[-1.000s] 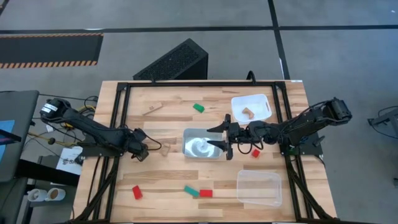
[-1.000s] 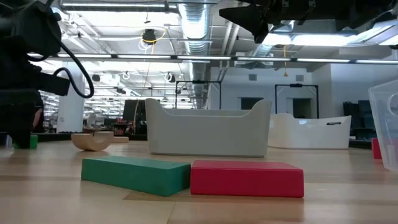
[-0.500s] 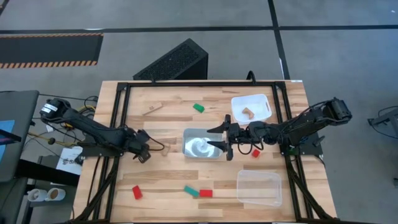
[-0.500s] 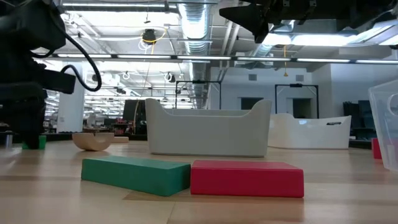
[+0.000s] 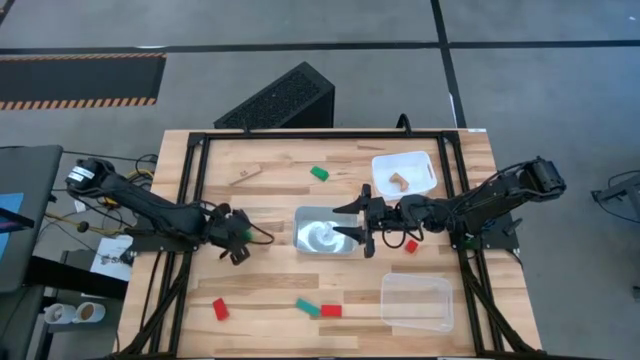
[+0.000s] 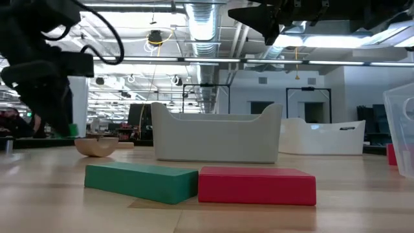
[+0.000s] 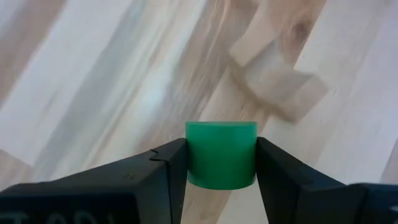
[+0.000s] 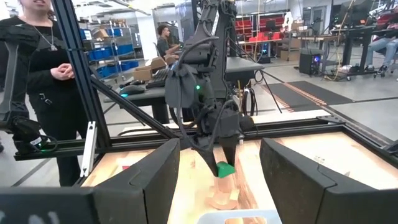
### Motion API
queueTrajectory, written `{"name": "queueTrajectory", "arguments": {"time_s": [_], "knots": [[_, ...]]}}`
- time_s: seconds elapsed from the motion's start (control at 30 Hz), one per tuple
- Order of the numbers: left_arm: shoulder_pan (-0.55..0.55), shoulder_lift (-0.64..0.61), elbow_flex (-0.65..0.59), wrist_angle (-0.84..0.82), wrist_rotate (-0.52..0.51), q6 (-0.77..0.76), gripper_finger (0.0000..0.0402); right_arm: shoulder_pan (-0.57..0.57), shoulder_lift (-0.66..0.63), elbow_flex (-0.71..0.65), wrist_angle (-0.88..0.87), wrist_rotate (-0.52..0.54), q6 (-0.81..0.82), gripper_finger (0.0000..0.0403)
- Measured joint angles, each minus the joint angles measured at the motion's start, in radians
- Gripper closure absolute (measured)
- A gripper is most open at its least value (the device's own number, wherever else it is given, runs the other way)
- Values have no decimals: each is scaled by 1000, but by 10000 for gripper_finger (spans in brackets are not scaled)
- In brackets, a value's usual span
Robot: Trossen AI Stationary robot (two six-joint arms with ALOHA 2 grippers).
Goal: Sort & place blocks by color
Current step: Put the middle green block into the gray bin
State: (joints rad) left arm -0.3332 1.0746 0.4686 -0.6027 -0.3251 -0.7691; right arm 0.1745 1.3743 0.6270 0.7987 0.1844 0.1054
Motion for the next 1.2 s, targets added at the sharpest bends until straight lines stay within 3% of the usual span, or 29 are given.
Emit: {"name": "queueTrajectory", "arguments": {"time_s": [0.27, 0.57, 0.77, 1.0, 1.2], "knots": [[-11, -1, 24, 13, -117, 77, 278, 3, 0, 0, -2, 0, 21, 158], [-58, -1, 26, 248, -188, 253, 278, 3, 0, 0, 0, 1, 51, 158], [-65, -1, 26, 318, -218, 347, 278, 3, 0, 0, -1, 30, 63, 158], [-65, -2, 26, 562, -228, 533, 278, 2, 0, 0, -2, 27, 62, 158], [-65, -2, 26, 771, -240, 740, 278, -36, 0, 0, -10, 26, 174, 158]]}}
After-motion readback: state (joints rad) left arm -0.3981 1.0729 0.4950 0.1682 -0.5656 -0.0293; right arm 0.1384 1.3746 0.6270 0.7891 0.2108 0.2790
